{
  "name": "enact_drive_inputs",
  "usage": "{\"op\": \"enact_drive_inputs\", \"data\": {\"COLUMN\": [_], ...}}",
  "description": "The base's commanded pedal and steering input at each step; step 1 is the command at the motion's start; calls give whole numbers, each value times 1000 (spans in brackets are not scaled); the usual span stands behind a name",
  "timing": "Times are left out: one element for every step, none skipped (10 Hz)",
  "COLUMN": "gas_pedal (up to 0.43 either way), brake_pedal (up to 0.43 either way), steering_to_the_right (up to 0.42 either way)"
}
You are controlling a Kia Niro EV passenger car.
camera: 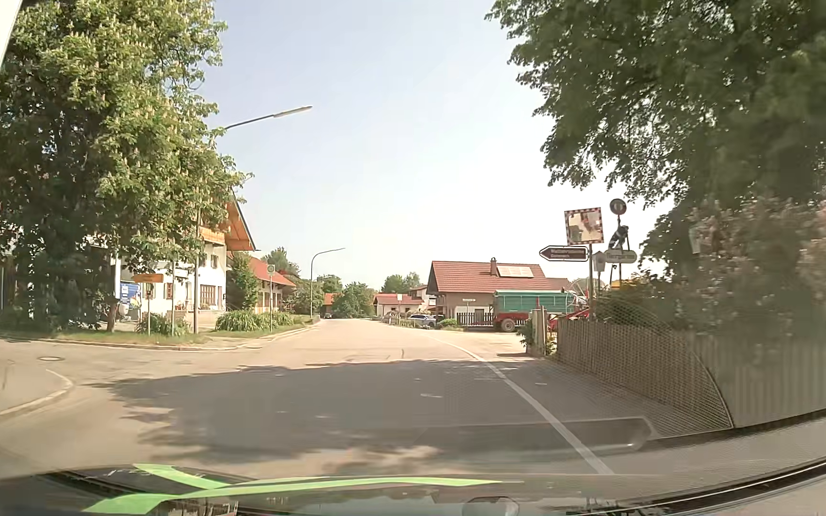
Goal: Follow the waypoints while adhering to traffic rules and regulations
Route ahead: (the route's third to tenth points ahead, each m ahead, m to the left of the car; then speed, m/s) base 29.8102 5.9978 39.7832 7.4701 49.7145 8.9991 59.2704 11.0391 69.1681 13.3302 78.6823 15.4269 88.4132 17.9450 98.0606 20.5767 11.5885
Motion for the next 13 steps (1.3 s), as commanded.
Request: {"op": "enact_drive_inputs", "data": {"gas_pedal": [118, 130, 130, 130, 130, 130, 118, 118, 118, 118, 118, 118, 118], "brake_pedal": [0, 0, 0, 0, 0, 0, 0, 0, 0, 0, 0, 0, 0], "steering_to_the_right": [-31, -32, -31, -30, -28, -28, -28, -28, -28, -28, -28, -29, -31]}}
